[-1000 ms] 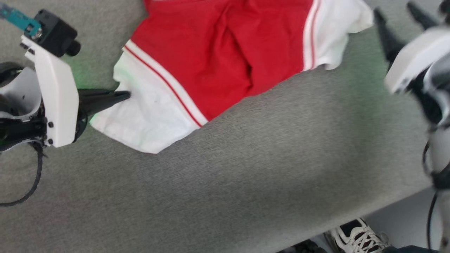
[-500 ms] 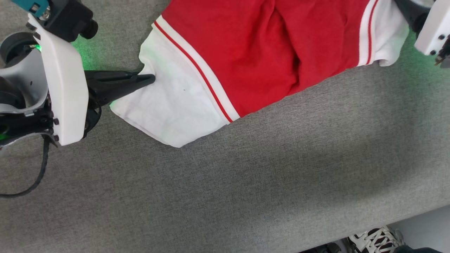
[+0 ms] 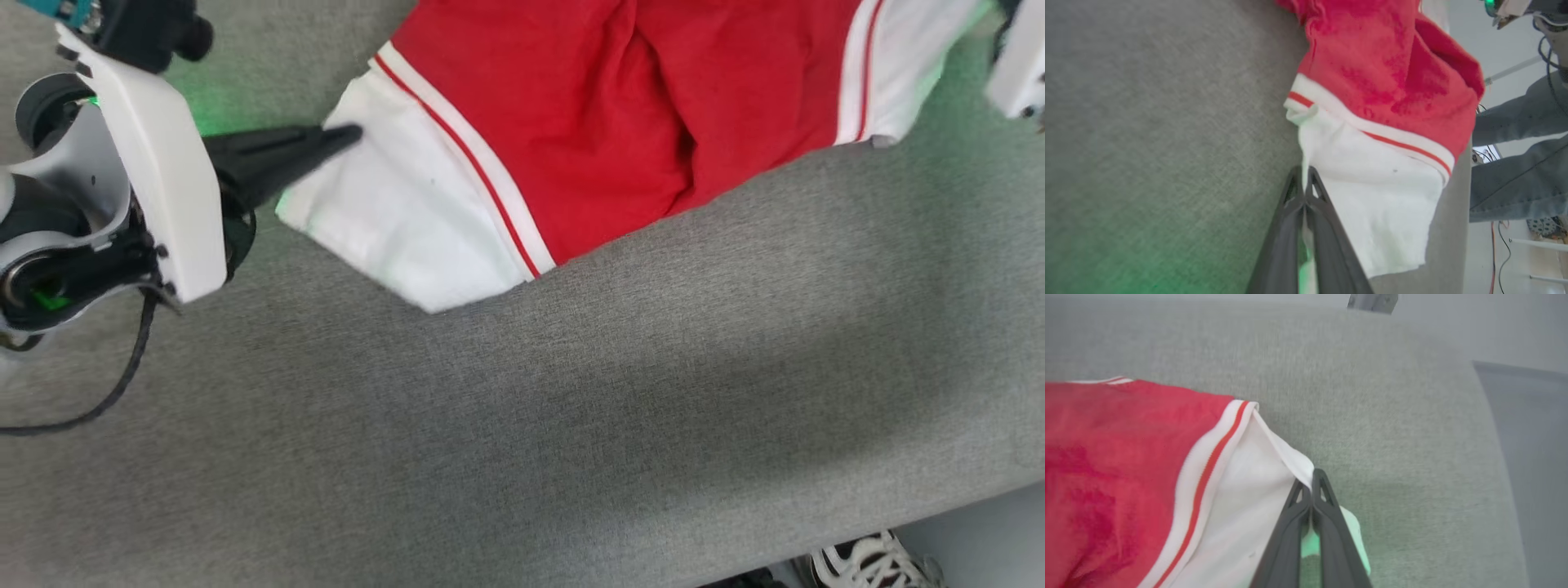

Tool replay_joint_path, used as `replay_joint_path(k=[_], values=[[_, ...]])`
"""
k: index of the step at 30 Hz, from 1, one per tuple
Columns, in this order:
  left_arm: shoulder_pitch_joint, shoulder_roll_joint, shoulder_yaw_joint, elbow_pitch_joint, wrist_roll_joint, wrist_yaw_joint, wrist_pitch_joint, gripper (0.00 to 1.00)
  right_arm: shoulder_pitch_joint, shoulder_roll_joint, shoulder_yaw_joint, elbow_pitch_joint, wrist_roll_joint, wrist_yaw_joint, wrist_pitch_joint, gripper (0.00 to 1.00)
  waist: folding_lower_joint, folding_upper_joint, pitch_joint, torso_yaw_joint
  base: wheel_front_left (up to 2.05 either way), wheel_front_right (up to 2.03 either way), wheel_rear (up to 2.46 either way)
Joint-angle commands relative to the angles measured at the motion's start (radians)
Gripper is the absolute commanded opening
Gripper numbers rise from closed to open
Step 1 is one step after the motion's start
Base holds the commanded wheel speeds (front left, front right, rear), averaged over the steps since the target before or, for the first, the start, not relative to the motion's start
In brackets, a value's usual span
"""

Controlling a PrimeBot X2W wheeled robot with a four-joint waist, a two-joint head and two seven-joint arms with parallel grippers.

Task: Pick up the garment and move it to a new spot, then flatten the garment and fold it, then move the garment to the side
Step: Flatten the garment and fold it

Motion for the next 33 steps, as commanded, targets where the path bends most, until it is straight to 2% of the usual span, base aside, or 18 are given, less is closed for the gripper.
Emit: replay_joint_path(k=[1,6,11,15,18,22,27,31,33], values=[[0.015,-0.002,0.008,0.017,-0.003,0.003,-0.037,0.0,-0.013,-0.012,-0.012,-0.016,-0.009,-0.002,-0.014,0.0,0.0,0.0,-0.041,0.014,0.0,0.0,0.0],[-0.013,-0.014,0.054,0.04,-0.017,0.003,-0.184,0.0,-0.045,-0.027,-0.065,-0.068,-0.051,-0.002,-0.061,0.0,0.0,0.0,-0.089,0.042,0.0,0.0,0.0],[-0.059,-0.017,0.125,0.095,-0.034,0.003,-0.328,0.0,-0.109,0.007,-0.125,-0.087,-0.123,-0.002,-0.114,0.0,0.0,0.0,-0.103,0.071,0.0,0.0,0.0],[-0.118,-0.01,0.168,0.168,-0.016,0.003,-0.401,0.0,-0.2,0.067,-0.19,-0.056,-0.225,-0.002,-0.169,0.0,0.0,0.0,-0.088,0.09,0.0,0.0,0.0],[-0.206,-0.026,0.202,0.262,0.004,0.003,-0.436,0.0,-0.302,0.125,-0.245,-0.015,-0.326,-0.002,-0.217,0.0,0.0,0.0,-0.065,0.102,0.0,0.0,0.0],[-0.368,-0.079,0.255,0.426,0.048,0.003,-0.501,0.0,-0.459,0.204,-0.338,0.039,-0.464,-0.003,-0.288,0.0,0.0,0.0,-0.036,0.11,0.0,0.0,0.0],[-0.577,-0.173,0.311,0.609,0.071,0.004,-0.582,0.0,-0.632,0.277,-0.447,0.096,-0.623,-0.004,-0.39,0.0,0.0,0.0,-0.029,0.121,0.0,0.0,0.0],[-0.655,-0.229,0.313,0.676,0.081,0.004,-0.637,0.0,-0.715,0.293,-0.504,0.17,-0.702,-0.004,-0.46,0.0,0.0,0.0,-0.047,0.135,0.0,0.0,0.0],[-0.665,-0.234,0.306,0.672,0.081,0.004,-0.655,0.0,-0.737,0.298,-0.509,0.211,-0.727,-0.004,-0.495,0.0,0.0,0.0,-0.058,0.139,0.0,0.0,0.0]])
